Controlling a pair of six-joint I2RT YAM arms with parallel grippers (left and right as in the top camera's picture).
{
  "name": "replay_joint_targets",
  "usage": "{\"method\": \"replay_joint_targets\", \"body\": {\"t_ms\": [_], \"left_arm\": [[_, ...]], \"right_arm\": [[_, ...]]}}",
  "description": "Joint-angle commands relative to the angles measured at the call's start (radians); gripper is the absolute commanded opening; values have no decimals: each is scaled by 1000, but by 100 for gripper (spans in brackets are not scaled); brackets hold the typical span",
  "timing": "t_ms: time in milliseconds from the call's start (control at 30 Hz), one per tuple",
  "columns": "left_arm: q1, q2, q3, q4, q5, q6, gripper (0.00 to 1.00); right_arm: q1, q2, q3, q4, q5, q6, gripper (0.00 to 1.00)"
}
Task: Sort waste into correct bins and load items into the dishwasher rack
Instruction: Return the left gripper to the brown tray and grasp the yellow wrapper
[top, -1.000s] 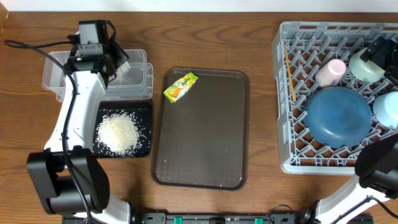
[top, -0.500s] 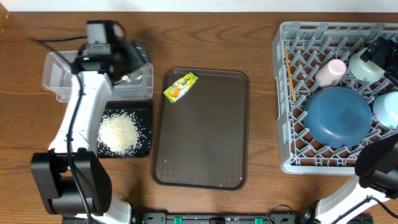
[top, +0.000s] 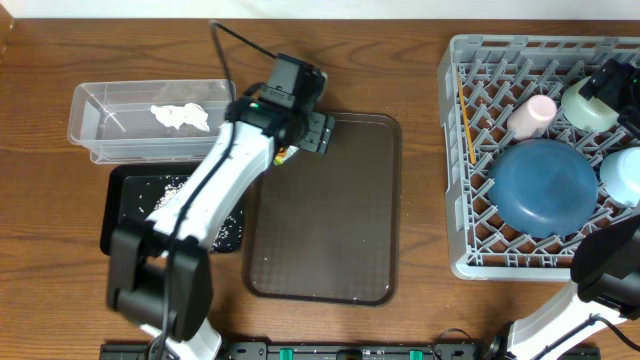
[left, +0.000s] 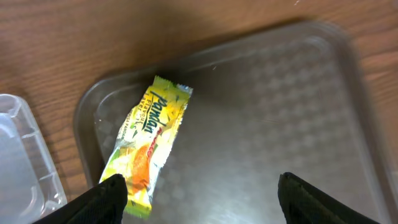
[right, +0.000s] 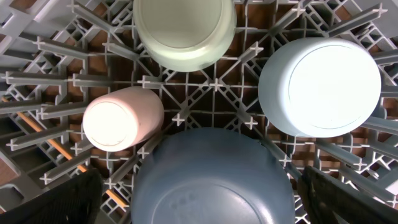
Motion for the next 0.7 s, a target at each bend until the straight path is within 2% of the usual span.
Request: {"method": "replay_joint_targets", "body": {"t_ms": [0, 133, 400, 667], "left_arm": [[3, 69, -7, 23, -90, 56, 80], [6, 135, -7, 67, -138, 57, 79], [5, 235, -7, 134, -142, 61, 77], [7, 284, -7, 205, -203, 61, 70]], "right_arm": [[-12, -6, 0, 0, 3, 13, 99], [-11, -6, 0, -1, 3, 13, 99], [-13, -6, 0, 0, 3, 13, 99], [-12, -6, 0, -1, 3, 13, 99]]}}
